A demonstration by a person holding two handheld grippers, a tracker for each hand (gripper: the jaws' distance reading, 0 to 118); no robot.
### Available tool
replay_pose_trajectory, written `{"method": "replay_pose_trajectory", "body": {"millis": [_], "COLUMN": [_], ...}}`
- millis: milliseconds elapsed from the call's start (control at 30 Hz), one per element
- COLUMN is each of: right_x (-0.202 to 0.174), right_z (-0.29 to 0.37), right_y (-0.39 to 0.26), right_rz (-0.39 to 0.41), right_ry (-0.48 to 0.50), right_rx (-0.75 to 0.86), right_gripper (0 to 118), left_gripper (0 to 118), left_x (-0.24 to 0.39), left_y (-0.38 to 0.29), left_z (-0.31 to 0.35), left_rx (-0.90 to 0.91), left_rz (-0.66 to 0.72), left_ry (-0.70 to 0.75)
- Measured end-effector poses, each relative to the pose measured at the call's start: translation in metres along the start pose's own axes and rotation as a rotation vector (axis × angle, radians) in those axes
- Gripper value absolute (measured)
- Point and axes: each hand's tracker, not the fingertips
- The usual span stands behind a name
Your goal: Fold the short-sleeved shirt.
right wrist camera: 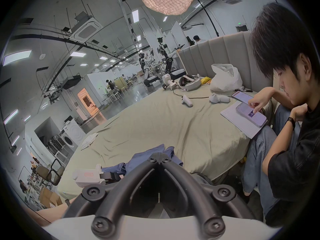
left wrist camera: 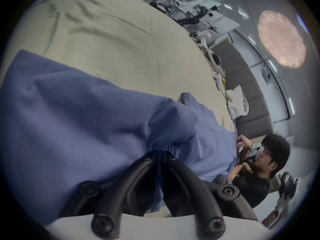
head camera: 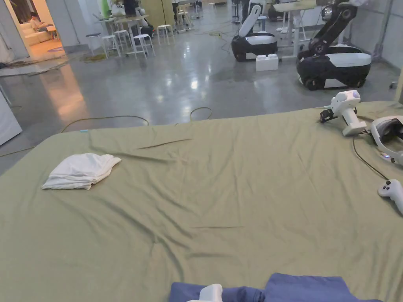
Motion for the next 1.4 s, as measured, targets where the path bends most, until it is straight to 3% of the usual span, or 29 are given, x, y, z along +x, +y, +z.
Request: {"method": "replay_pose_trajectory", "body": {"millis": [33, 67, 133, 167, 200, 433, 633, 667, 733, 767, 800, 900, 1033, 1133, 1233, 1400], "right_x": [-0.001, 0.0, 0.001, 0.0, 0.0, 0.002, -0.004, -0.005, -0.006, -0.005, -0.004, 0.0, 0.007, 0.013, 0.021, 0.026], "right_z": [0.001, 0.001, -0.001, -0.003, -0.005, -0.03, -0.021, -0.018, -0.011, -0.009, -0.007, -0.002, -0.004, -0.015, -0.026, -0.029], "right_y": [0.0, 0.0, 0.0, 0.0, 0.0, 0.001, 0.012, 0.012, 0.012, 0.011, 0.011, 0.011, 0.012, 0.013, 0.017, 0.019], "right_rz": [0.006, 0.01, 0.011, 0.015, 0.018, 0.0, 0.001, 0.016, 0.028, 0.028, 0.027, 0.033, 0.031, 0.093, 0.095, 0.057], "right_ry": [-0.003, -0.003, 0.005, 0.007, 0.008, 0.003, 0.011, -0.004, -0.024, -0.024, -0.027, -0.056, -0.058, -0.068, -0.063, -0.045], "right_rx": [0.003, 0.003, -0.008, -0.017, -0.02, -0.056, -0.021, -0.018, -0.009, -0.009, -0.01, -0.015, -0.019, -0.022, -0.039, -0.027], "right_gripper": [0, 0, 0, 0, 0, 0, 0, 0, 0, 0, 0, 0, 0, 0, 0, 0], "left_gripper": [13, 23, 81, 97, 102, 102, 98, 92, 59, 30, 17, 17, 17, 17, 17, 17], "left_x": [-0.001, -0.001, -0.003, -0.006, -0.014, -0.107, -0.11, -0.106, -0.1, -0.109, -0.107, -0.109, -0.121, -0.114, -0.084, -0.026], "left_y": [0.004, 0.008, 0.011, 0.014, 0.018, 0.026, 0.016, 0.014, 0.011, 0.009, 0.007, 0.008, 0.013, 0.018, 0.023, 0.023], "left_z": [0.005, 0.014, 0.054, 0.074, 0.093, 0.172, 0.117, 0.108, 0.093, 0.091, 0.085, 0.095, 0.155, 0.214, 0.257, 0.236], "left_rx": [-0.026, -0.027, 0.061, 0.093, 0.122, 0.3, 0.164, 0.182, 0.206, 0.204, 0.206, 0.263, 0.324, 0.357, 0.398, 0.378], "left_rz": [0.04, 0.03, -0.031, -0.049, -0.044, 0.308, 0.346, 0.372, 0.472, 0.505, 0.511, 0.53, 0.462, 0.292, 0.165, -0.01], "left_ry": [-0.009, -0.054, -0.074, -0.095, -0.115, -0.119, -0.225, -0.298, -0.388, -0.354, -0.311, -0.346, -0.29, -0.128, 0.014, 0.012]}}
